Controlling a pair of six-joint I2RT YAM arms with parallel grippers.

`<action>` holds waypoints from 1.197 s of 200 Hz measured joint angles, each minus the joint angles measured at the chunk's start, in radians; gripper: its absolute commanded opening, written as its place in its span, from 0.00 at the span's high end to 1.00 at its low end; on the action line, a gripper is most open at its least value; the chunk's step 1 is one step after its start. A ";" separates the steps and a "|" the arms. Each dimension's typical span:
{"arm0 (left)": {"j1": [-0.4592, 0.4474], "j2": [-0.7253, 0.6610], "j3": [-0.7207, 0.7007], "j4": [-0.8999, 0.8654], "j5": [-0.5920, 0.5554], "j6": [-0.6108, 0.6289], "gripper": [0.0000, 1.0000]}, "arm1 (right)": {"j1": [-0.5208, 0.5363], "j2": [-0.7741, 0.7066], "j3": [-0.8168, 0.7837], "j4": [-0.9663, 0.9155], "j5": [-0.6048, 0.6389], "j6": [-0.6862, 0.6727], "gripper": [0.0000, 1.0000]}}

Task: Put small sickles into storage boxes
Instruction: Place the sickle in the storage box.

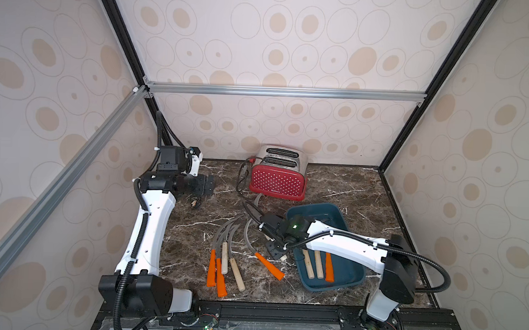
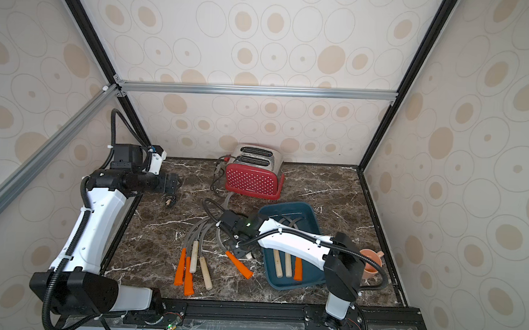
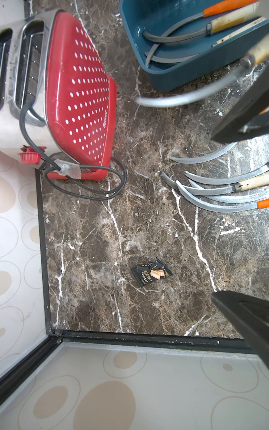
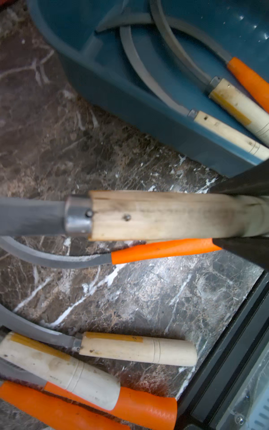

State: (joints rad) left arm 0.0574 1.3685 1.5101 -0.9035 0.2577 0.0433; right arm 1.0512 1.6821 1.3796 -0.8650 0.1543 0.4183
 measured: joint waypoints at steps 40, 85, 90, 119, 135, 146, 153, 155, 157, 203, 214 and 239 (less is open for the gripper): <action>0.000 0.000 -0.003 0.000 0.021 0.021 0.01 | -0.078 -0.152 -0.123 -0.014 0.002 0.028 0.94; 0.000 0.005 -0.016 0.000 0.040 0.037 0.01 | -0.130 -0.328 -0.294 -0.033 0.003 0.084 0.94; 0.000 0.005 -0.016 0.000 0.042 0.040 0.01 | -0.134 -0.343 -0.309 -0.035 0.004 0.092 0.94; 0.000 0.008 -0.016 0.000 0.062 0.046 0.01 | -0.142 -0.418 -0.391 -0.042 0.005 0.142 0.94; 0.000 0.008 -0.018 0.000 0.072 0.049 0.01 | -0.145 -0.446 -0.430 -0.042 0.004 0.169 0.93; 0.000 0.008 -0.021 0.000 0.079 0.050 0.01 | -0.149 -0.459 -0.455 -0.041 0.003 0.184 0.93; 0.000 0.008 -0.024 0.001 0.082 0.051 0.01 | -0.151 -0.463 -0.469 -0.040 0.003 0.193 0.93; 0.000 0.008 -0.025 0.001 0.083 0.051 0.01 | -0.152 -0.464 -0.473 -0.040 0.003 0.196 0.93; 0.000 0.008 -0.026 0.001 0.085 0.051 0.01 | -0.154 -0.465 -0.476 -0.040 0.003 0.198 0.93; 0.000 0.008 -0.035 -0.002 0.111 0.058 0.01 | -0.174 -0.460 -0.540 -0.016 -0.009 0.232 0.93; 0.000 0.008 -0.035 -0.002 0.117 0.060 0.01 | -0.181 -0.451 -0.547 -0.004 -0.019 0.233 0.93; 0.000 0.008 -0.035 -0.004 0.125 0.065 0.01 | -0.193 -0.417 -0.558 0.026 -0.036 0.236 0.92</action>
State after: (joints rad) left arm 0.0574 1.3766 1.4754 -0.9073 0.3824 0.1081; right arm 0.8577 1.2655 0.8219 -0.8394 0.1181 0.6544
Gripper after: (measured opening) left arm 0.992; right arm 0.255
